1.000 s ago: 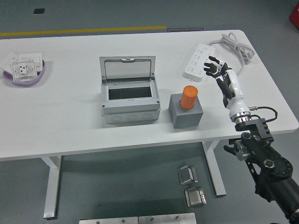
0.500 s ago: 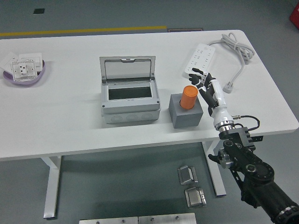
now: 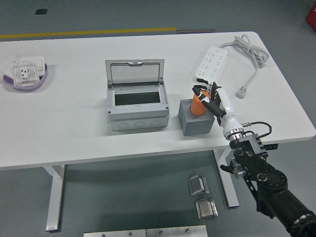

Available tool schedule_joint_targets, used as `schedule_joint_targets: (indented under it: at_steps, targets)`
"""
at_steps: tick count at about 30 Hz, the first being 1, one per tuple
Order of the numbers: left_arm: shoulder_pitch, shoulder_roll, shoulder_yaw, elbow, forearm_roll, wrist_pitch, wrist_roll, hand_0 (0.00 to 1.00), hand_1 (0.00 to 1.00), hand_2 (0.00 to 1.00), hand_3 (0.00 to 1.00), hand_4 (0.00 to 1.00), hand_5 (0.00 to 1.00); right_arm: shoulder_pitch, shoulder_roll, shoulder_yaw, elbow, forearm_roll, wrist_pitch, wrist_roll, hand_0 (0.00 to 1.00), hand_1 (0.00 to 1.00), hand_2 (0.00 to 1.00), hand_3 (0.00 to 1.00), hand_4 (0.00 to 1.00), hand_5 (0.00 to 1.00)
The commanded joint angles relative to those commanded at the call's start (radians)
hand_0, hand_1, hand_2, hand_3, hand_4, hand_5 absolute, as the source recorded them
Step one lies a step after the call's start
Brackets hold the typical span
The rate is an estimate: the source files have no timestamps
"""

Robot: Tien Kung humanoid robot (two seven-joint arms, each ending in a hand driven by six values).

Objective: Pick up the cylinder from the cube,place it in the box,flap close box

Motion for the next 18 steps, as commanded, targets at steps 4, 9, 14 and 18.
schedule_joint_targets:
  at_steps: [4, 9, 14, 18]
  targets:
    - [-0.001, 0.0, 0.002, 0.0, -0.001, 0.0, -0.001, 0.632, 0.645, 0.629, 0.686, 0.646, 0.24, 0.003, 0.0, -0.011, -0.001, -0.009, -0.001, -0.007, 0.716, 0.696, 0.708, 0.777, 0.954, 0.32]
    - [-0.003, -0.002, 0.003, 0.0, 0.002, -0.001, 0.0, 0.632, 0.644, 0.629, 0.687, 0.645, 0.239, 0.007, 0.003, -0.023, 0.001, -0.017, -0.002, -0.013, 0.719, 0.713, 0.728, 0.794, 0.874, 0.155]
    - [-0.003, -0.002, 0.004, 0.0, 0.004, -0.001, 0.001, 0.632, 0.644, 0.629, 0.686, 0.644, 0.238, 0.008, 0.002, -0.025, 0.0, -0.019, -0.002, -0.016, 0.712, 0.715, 0.73, 0.806, 0.85, 0.128]
    - [-0.002, -0.002, 0.002, 0.0, 0.006, -0.001, 0.002, 0.632, 0.644, 0.629, 0.686, 0.644, 0.238, 0.007, 0.001, -0.027, 0.0, -0.022, -0.003, -0.019, 0.712, 0.715, 0.73, 0.806, 0.85, 0.128]
